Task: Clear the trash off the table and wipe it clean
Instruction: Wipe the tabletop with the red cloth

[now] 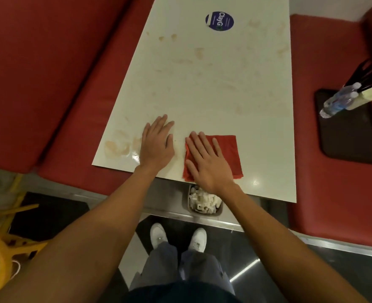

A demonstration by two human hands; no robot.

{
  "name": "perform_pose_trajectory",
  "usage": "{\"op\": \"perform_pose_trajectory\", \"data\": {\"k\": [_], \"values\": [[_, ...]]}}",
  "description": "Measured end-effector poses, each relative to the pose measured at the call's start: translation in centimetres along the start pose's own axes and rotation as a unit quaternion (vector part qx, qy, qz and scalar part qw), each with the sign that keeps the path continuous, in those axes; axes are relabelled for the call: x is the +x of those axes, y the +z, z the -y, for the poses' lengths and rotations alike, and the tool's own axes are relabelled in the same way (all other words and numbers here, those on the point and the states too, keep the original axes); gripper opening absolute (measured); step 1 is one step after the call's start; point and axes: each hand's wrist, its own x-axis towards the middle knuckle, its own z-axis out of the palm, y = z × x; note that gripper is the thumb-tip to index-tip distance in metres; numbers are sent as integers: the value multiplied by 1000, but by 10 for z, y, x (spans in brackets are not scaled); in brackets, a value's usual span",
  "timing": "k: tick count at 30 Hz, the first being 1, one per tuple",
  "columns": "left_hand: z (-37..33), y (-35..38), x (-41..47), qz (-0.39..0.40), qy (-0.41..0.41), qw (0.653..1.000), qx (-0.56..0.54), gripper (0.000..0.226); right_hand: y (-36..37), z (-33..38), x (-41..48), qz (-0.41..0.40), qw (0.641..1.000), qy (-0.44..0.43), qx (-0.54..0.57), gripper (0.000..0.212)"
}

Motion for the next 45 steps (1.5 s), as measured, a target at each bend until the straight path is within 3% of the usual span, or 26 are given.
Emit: {"op": "perform_pose_trajectory", "data": {"k": [2,6,8,12,13,17,22,24,28,29,33,34,39,40,43,45], "values": [[2,-2,1,9,-2,1000,-9,45,-6,-25,-19,16,999,-49,-5,67],[7,-7,8,14,16,1000,15,46,-7,-32,13,-31,987,155,14,69],[12,-9,13,16,39,998,43,47,-4,-3,36,-43,981,188,26,70],[28,-17,34,37,63,995,66,49,1,8,10,-6,1000,10,-14,67],[34,-20,37,39,64,995,65,49,0,-1,0,-3,1000,-2,-17,67],[54,-27,45,37,89,994,42,47,-2,-13,-6,-7,988,149,43,72],[57,-24,45,34,96,994,43,49,-2,14,67,-68,946,313,44,69],[59,-23,46,34,97,993,52,50,-6,22,90,-51,958,278,44,66],[57,-25,46,49,88,993,56,52,-3,23,58,-19,996,84,-3,62],[57,-26,46,52,86,993,57,52,-3,15,51,-19,995,94,-3,63],[55,-27,46,60,78,993,63,54,-6,22,86,-60,954,291,31,65],[55,-27,46,59,78,993,63,54,-8,30,98,-62,953,294,38,65],[55,-28,46,54,75,994,61,52,-10,19,64,-8,999,51,-10,62],[54,-28,46,55,75,994,61,52,-10,7,58,-8,998,60,-10,62],[54,-27,45,54,74,994,62,52,-13,0,80,-33,976,213,10,63],[54,-26,45,42,77,994,58,51,-14,19,108,-50,967,247,30,65]]}}
